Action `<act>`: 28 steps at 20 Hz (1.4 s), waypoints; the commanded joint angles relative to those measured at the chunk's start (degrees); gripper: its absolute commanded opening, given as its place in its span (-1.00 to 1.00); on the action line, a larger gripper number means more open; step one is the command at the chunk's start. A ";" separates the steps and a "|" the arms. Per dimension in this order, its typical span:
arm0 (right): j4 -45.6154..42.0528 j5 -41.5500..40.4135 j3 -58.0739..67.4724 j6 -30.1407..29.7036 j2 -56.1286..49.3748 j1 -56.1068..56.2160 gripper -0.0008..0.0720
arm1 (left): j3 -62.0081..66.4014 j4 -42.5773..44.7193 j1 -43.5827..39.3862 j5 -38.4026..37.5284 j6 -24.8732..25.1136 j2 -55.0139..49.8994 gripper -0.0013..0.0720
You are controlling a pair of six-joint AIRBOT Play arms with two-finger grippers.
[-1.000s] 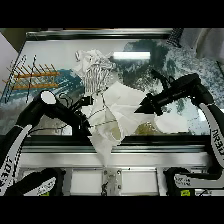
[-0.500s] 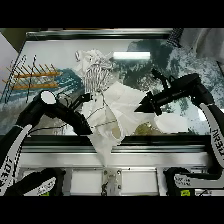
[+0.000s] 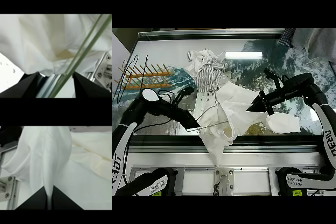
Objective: Fold the clothes and pants, and hang the long-sleeved shirts on hangers.
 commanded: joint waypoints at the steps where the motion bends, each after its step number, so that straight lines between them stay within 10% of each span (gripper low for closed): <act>1: 0.09 1.66 0.00 0.00 0.81 0.02 -0.95 | 4.66 -0.07 3.58 -0.07 -5.77 0.07 0.22; 10: 0.09 13.22 0.00 1.92 7.58 0.02 -0.94 | 8.72 0.15 8.48 5.75 -29.44 8.00 0.19; 19: 0.04 17.86 0.00 8.20 12.87 0.02 -0.94 | -4.09 0.24 -18.86 34.97 -44.52 14.47 0.19; 28: 0.07 17.88 0.00 8.22 12.94 0.02 -0.94 | 8.59 16.61 -29.64 25.92 -58.82 2.45 0.19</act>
